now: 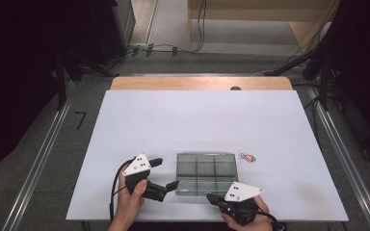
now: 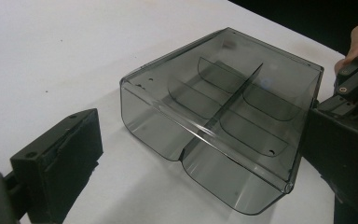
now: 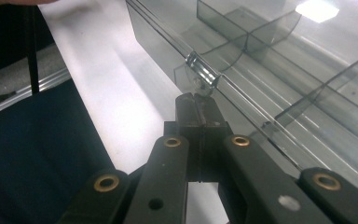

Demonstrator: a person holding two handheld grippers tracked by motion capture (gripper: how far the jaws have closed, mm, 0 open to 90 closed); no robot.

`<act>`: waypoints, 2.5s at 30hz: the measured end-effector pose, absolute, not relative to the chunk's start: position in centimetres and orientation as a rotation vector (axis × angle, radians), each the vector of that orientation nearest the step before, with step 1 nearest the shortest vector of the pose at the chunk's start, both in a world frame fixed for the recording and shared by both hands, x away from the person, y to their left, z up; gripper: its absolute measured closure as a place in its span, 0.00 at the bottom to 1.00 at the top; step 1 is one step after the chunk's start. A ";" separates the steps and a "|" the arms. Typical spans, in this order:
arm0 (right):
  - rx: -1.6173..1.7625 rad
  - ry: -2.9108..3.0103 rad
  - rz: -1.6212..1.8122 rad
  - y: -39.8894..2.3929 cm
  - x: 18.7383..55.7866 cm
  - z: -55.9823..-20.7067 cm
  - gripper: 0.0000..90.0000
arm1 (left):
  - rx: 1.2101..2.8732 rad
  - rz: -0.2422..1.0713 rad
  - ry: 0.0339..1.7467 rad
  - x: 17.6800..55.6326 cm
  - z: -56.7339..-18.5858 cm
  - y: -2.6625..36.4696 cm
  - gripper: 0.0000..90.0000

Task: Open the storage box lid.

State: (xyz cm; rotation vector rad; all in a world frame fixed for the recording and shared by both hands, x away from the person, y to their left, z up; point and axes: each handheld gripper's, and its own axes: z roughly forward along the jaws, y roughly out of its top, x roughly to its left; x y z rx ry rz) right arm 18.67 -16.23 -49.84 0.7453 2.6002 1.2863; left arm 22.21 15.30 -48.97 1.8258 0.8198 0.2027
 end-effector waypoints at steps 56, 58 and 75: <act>0.785 2.357 1.407 -17.9 21.6 -44.3 0.98 | 1.846 0.144 0.795 22.7 -48.5 14.6 0.96; 0.793 2.343 1.409 -18.2 21.7 -44.1 0.98 | 1.836 0.148 0.802 22.9 -48.5 14.4 0.99; 0.828 2.307 1.399 -19.8 22.5 -44.0 0.98 | 1.784 0.184 0.773 23.9 -47.1 13.9 1.00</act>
